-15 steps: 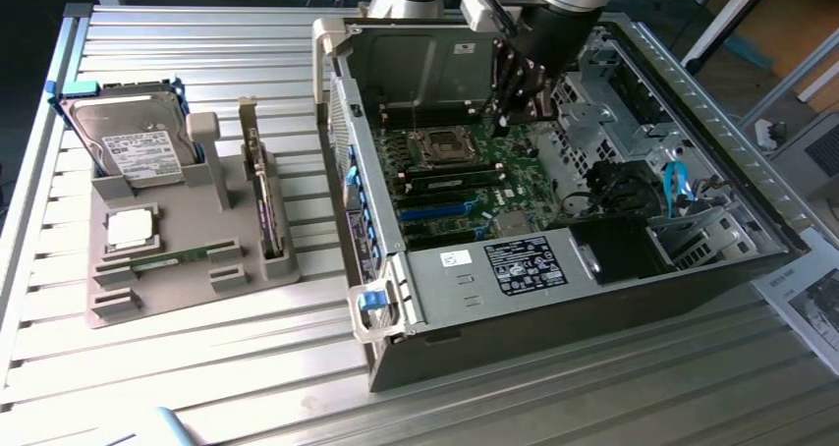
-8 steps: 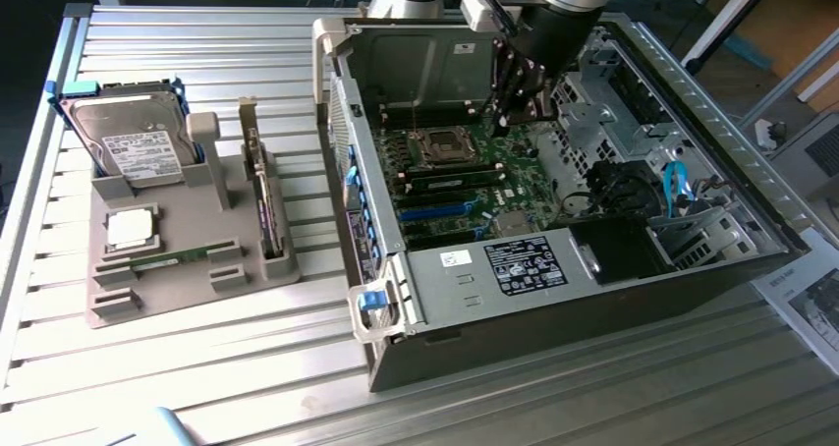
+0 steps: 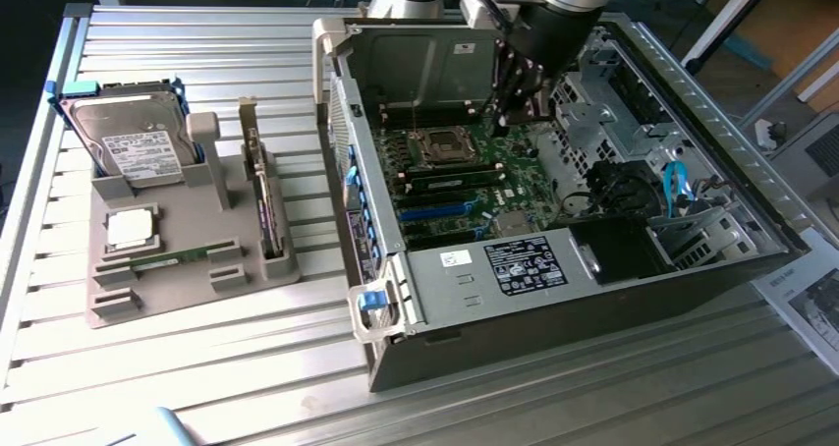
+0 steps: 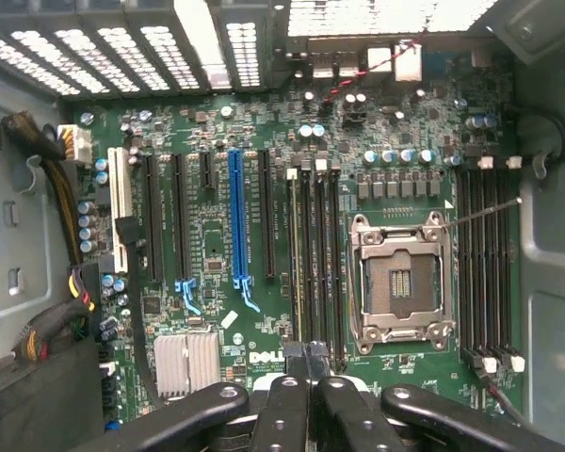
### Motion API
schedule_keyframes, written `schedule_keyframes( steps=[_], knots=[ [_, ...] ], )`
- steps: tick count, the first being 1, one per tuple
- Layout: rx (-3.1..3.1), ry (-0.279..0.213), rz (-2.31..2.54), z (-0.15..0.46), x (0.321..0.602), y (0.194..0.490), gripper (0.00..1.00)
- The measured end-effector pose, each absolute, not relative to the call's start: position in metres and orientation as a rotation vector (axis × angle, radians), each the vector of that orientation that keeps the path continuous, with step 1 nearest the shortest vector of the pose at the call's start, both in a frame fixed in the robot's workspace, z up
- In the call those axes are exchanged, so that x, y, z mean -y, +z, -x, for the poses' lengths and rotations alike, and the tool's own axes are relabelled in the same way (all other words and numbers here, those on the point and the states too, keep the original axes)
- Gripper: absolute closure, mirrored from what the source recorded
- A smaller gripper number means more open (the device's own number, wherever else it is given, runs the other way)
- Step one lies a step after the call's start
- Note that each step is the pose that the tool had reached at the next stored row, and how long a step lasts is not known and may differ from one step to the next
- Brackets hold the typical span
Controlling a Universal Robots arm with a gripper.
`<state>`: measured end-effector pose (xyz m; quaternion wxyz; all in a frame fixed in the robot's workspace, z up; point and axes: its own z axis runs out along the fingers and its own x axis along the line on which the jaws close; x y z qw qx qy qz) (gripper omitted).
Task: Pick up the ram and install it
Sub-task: 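Press down the ram until it locks into place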
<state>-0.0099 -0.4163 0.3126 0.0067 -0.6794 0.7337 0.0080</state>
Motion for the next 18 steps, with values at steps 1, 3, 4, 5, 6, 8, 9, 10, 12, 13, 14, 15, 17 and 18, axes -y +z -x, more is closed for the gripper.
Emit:
schedule_keyframes(
  steps=[1,3,4,5,6,8,9,10,12,13,14,15,17,18],
  knots=[
    [-2.321,0.025,2.097,0.0100,0.4163,0.3126,0.90],
    [-2.378,0.025,2.031,0.0100,0.4163,0.3126,0.90],
    [-2.397,0.025,2.008,0.0100,0.4163,0.3125,0.90],
    [-2.412,0.025,1.990,0.0100,0.4163,0.3125,0.90],
    [-2.427,0.025,1.971,0.0100,0.4163,0.3126,0.90],
    [-2.457,0.025,1.932,0.0100,0.4163,0.3125,0.90],
    [-2.473,0.025,1.912,0.0100,0.4163,0.3125,0.90],
    [-2.494,0.025,1.884,0.0100,0.4163,0.3125,0.90],
    [-2.529,0.025,1.835,0.0100,0.4163,0.3125,0.90],
    [-2.552,0.025,1.803,0.0100,0.4163,0.3125,0.90],
    [-2.575,0.025,1.768,0.0100,0.4163,0.3125,0.90],
    [-2.590,0.025,1.746,0.0100,0.4163,0.3125,0.90],
    [-2.618,0.025,1.703,0.0100,0.4163,0.3125,0.90],
    [-2.636,0.025,1.674,0.0100,0.4163,0.3125,0.90]
  ],
)
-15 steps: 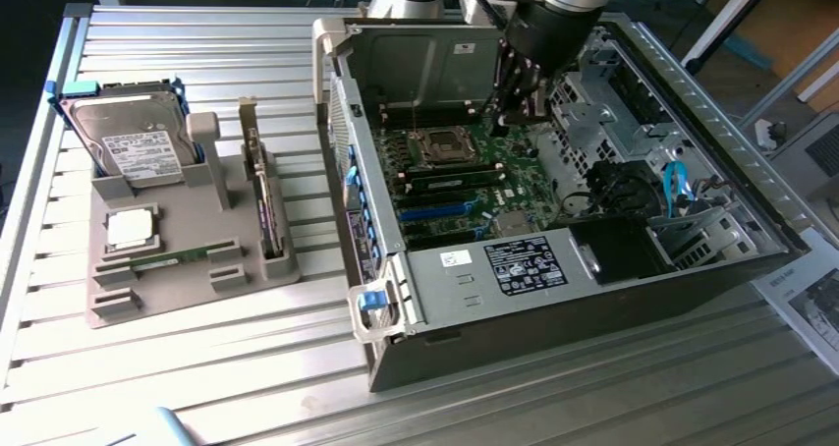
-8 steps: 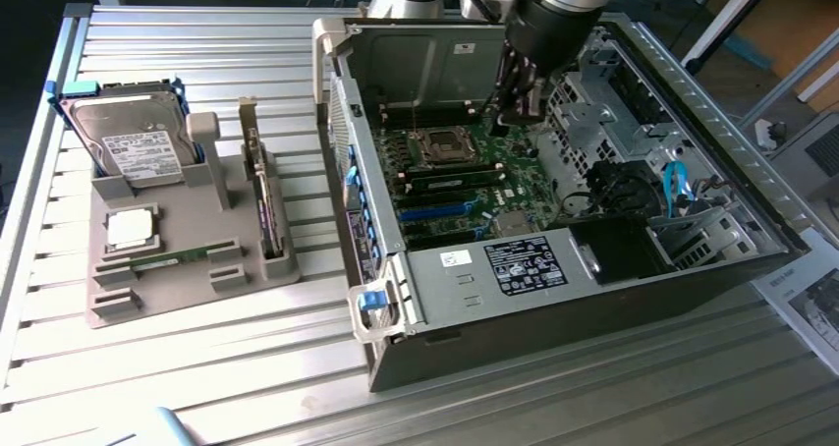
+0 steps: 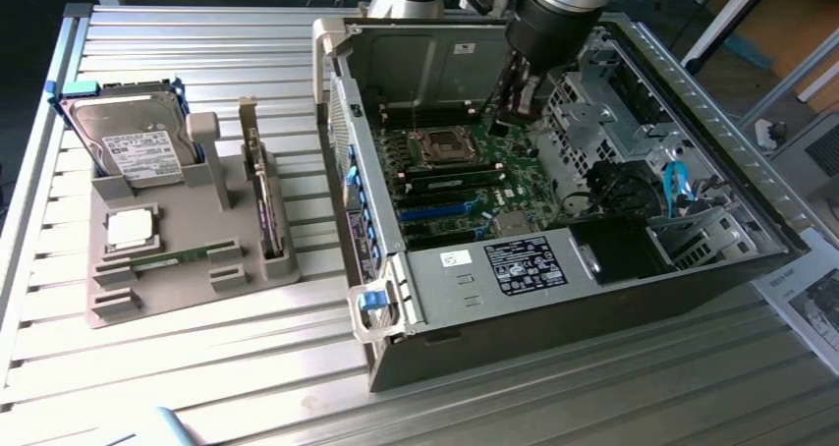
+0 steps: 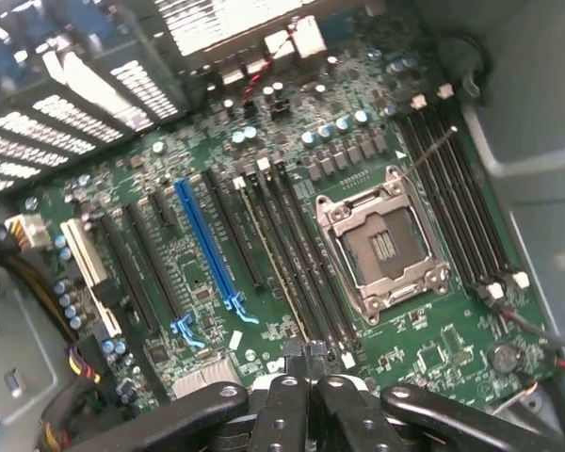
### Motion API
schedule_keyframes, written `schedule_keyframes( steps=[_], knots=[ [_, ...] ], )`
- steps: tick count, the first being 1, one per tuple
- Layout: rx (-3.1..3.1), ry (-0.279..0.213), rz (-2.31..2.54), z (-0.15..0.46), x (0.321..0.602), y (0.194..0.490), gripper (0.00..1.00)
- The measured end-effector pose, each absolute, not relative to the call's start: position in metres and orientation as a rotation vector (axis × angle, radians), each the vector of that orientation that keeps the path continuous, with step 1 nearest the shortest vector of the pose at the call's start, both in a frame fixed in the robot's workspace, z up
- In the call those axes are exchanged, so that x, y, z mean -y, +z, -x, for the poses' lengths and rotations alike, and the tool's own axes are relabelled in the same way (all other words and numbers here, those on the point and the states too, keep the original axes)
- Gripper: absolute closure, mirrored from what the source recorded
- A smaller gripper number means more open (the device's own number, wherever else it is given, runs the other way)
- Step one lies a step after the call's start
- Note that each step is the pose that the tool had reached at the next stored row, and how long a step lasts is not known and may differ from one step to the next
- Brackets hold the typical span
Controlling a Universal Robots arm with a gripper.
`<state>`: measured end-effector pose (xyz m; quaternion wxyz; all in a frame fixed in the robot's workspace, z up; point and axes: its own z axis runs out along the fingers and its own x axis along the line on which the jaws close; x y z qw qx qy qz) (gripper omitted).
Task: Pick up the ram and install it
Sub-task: 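Press down the ram until it locks into place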
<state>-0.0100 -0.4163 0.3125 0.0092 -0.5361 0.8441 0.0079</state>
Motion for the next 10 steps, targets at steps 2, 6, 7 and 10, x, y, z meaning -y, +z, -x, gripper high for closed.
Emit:
schedule_keyframes(
  steps=[2,6,7,10],
  knots=[
    [-2.671,0.025,1.618,0.0100,0.4163,0.3124,0.90],
    [-2.750,0.024,1.476,0.0100,0.4163,0.3124,0.90],
    [-2.766,0.024,1.445,0.0100,0.4163,0.3124,0.90],
    [-2.806,0.024,1.366,0.0100,0.4163,0.3124,0.90]
  ],
)
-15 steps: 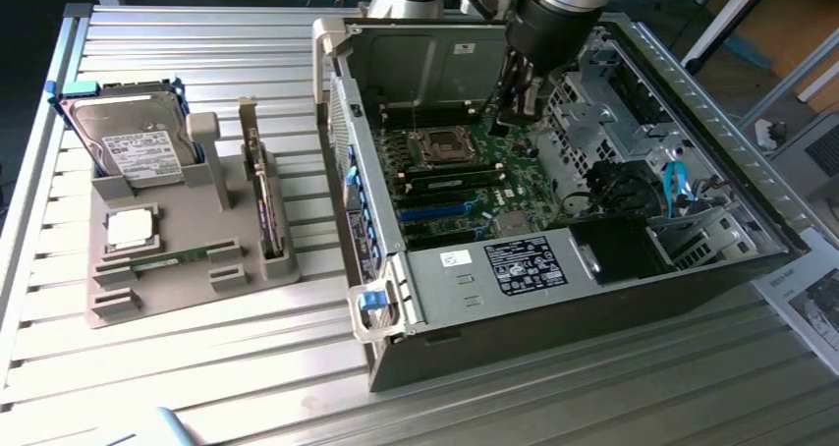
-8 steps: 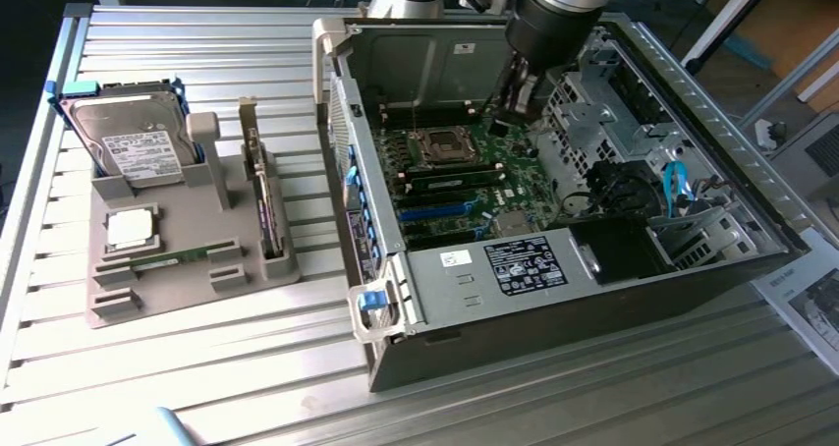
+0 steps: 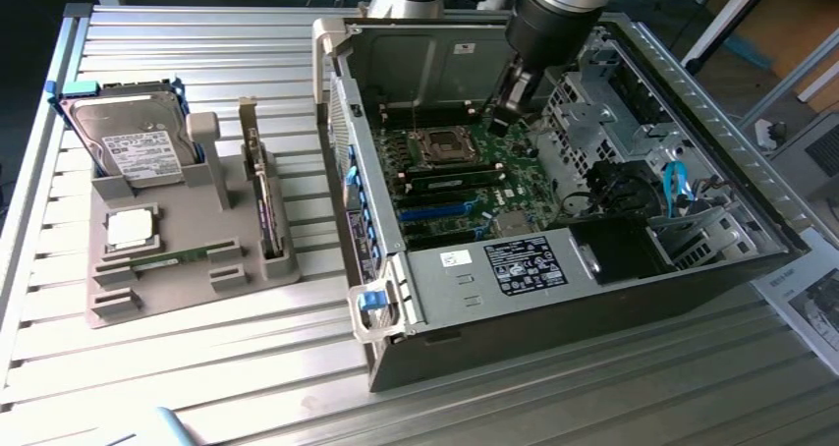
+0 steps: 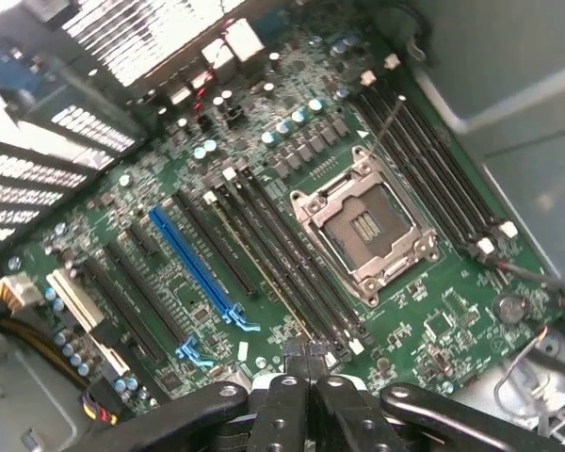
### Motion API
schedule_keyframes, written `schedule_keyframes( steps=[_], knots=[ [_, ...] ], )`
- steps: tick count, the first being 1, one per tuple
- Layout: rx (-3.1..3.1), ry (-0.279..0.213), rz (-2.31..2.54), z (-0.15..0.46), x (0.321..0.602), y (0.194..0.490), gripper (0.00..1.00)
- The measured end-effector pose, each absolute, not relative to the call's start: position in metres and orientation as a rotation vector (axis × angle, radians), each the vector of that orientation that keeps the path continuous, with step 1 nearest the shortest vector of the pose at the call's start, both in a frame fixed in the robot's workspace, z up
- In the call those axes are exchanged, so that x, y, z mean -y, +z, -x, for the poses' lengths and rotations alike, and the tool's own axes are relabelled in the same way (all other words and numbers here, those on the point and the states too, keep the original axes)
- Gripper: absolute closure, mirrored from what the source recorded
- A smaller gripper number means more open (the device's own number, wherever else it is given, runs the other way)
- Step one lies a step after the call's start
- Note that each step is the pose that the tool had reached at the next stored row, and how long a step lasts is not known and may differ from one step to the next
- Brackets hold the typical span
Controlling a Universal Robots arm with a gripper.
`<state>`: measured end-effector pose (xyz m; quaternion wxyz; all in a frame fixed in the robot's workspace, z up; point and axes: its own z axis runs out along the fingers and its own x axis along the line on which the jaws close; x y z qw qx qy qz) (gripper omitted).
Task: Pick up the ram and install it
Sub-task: 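Press down the ram until it locks into place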
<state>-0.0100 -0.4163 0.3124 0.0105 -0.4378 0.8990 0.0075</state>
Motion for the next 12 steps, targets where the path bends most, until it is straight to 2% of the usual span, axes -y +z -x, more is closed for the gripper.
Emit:
schedule_keyframes(
  steps=[12],
  knots=[
    [-2.957,0.022,0.988,0.0100,0.4163,0.3123,0.90]
  ],
)
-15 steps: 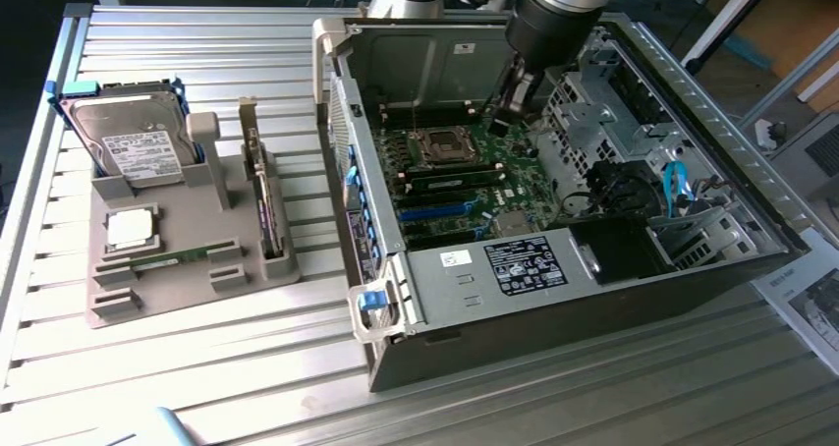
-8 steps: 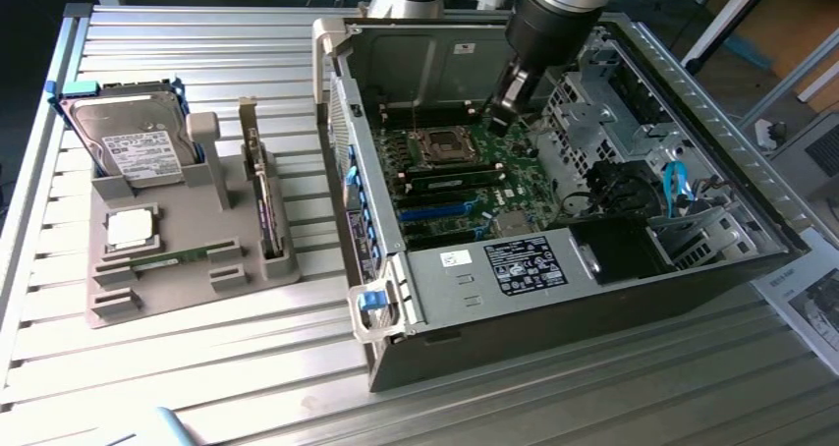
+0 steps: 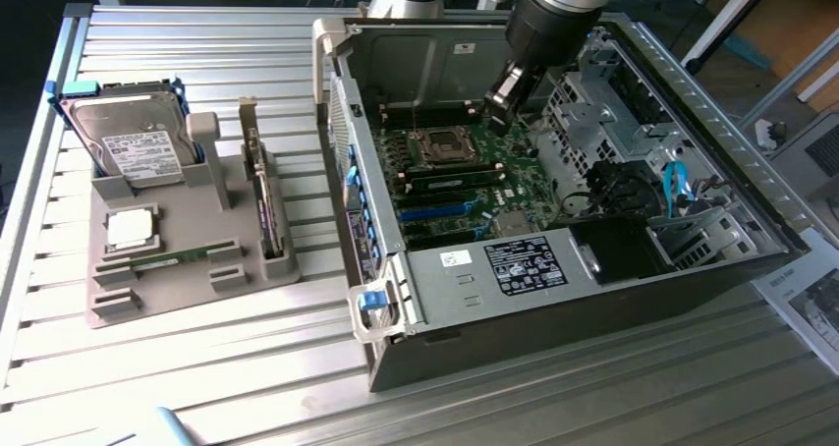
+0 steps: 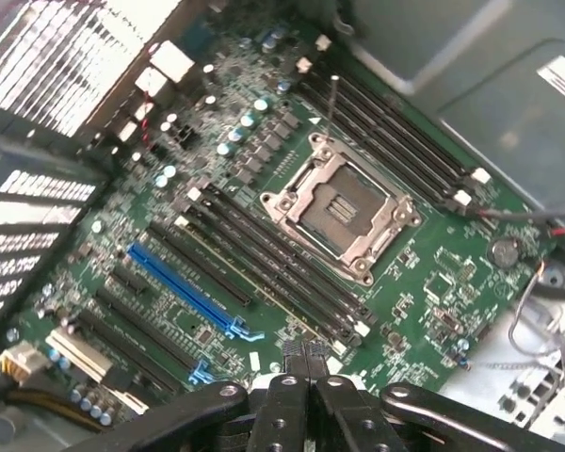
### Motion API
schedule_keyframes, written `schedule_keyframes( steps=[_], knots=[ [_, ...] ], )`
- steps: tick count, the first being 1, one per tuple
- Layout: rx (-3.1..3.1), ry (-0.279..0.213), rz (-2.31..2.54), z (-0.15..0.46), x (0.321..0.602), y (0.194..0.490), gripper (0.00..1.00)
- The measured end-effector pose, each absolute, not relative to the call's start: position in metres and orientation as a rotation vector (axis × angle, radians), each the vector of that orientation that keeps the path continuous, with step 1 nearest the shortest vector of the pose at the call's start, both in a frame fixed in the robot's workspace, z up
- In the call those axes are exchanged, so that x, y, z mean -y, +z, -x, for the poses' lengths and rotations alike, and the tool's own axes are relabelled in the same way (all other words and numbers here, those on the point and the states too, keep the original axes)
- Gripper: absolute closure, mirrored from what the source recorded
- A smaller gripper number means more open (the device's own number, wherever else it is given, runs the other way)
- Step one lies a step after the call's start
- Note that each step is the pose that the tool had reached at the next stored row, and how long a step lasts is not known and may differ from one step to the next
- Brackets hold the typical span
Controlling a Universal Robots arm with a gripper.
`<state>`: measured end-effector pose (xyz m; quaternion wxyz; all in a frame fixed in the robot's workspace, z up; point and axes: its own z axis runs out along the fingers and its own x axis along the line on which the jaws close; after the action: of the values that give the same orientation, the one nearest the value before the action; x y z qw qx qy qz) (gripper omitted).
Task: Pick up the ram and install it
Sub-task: 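Press down the ram until it locks into place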
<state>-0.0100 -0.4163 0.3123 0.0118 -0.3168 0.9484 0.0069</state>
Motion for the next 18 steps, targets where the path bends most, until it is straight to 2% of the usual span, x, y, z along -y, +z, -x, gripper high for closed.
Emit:
schedule_keyframes(
  steps=[18],
  knots=[
    [-3.085,0.020,0.431,0.0100,0.4163,0.3121,0.90]
  ],
)
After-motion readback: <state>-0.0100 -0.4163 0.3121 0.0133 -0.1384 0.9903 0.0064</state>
